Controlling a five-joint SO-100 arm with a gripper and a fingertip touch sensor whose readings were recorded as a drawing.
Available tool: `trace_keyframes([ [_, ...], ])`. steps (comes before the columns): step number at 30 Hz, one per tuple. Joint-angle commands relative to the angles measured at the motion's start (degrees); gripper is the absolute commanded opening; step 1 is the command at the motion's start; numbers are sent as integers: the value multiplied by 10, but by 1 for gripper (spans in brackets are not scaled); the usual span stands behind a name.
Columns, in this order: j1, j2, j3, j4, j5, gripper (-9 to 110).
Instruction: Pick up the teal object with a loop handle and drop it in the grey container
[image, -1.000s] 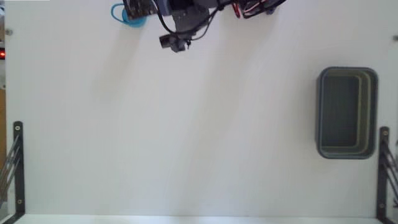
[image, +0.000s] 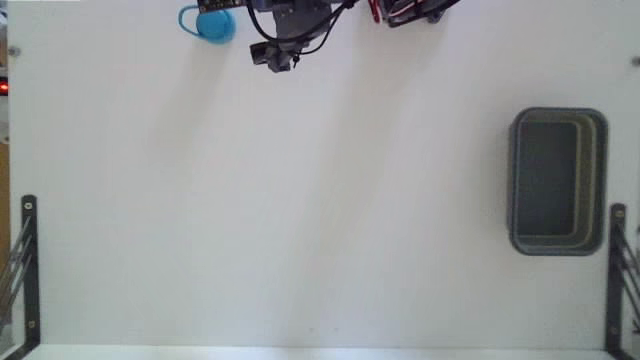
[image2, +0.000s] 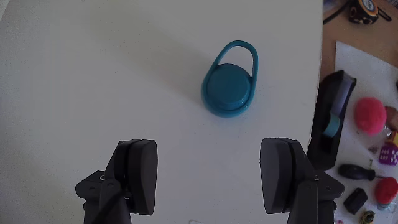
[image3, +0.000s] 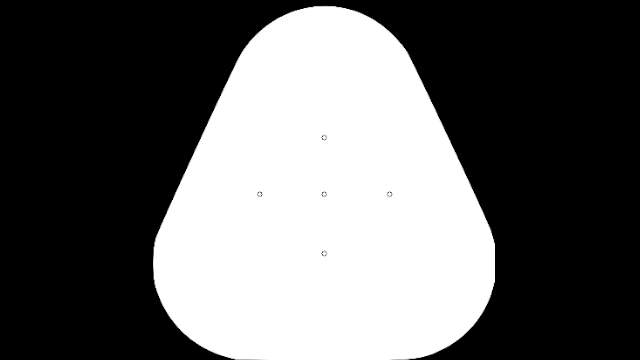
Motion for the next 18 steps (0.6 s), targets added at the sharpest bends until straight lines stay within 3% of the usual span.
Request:
trace_keyframes([
  [1, 17, 25, 3, 11, 3, 110],
  [18, 17, 9, 1, -4, 3, 110],
])
